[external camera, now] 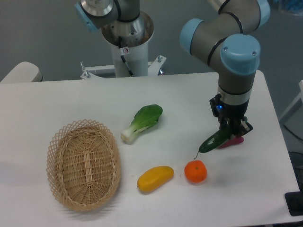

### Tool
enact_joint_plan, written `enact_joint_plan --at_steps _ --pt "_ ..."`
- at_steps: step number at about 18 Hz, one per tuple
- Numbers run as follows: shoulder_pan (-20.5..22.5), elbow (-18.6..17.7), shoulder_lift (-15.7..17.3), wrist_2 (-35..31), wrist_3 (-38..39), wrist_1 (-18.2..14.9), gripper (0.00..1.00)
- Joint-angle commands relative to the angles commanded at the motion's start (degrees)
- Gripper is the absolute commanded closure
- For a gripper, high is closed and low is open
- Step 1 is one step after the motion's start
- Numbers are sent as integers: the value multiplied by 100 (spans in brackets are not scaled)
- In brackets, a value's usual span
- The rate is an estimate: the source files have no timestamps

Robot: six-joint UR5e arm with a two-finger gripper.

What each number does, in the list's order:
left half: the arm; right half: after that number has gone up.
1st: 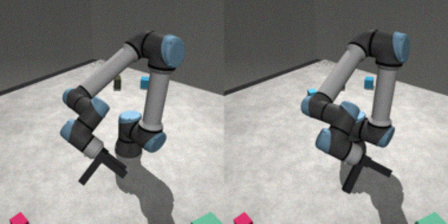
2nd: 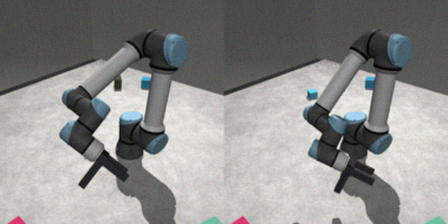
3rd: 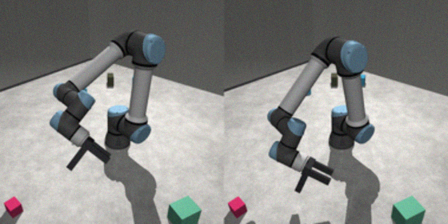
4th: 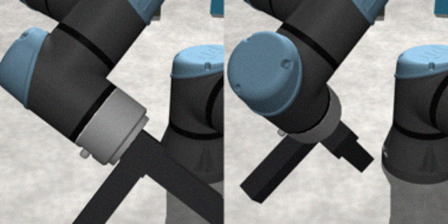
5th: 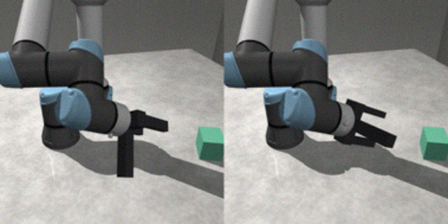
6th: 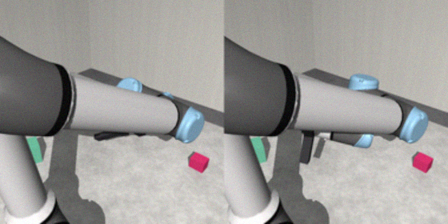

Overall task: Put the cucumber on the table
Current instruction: 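Hold the green cucumber in the gripper above the table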

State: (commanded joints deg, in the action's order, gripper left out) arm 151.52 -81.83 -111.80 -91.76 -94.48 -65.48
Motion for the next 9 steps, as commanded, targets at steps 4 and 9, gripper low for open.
enact_joint_plan --at_steps 4,9 --pt "-9 -35 0 0 0 9 71" --pt "-26 -123 0 0 123 26 71"
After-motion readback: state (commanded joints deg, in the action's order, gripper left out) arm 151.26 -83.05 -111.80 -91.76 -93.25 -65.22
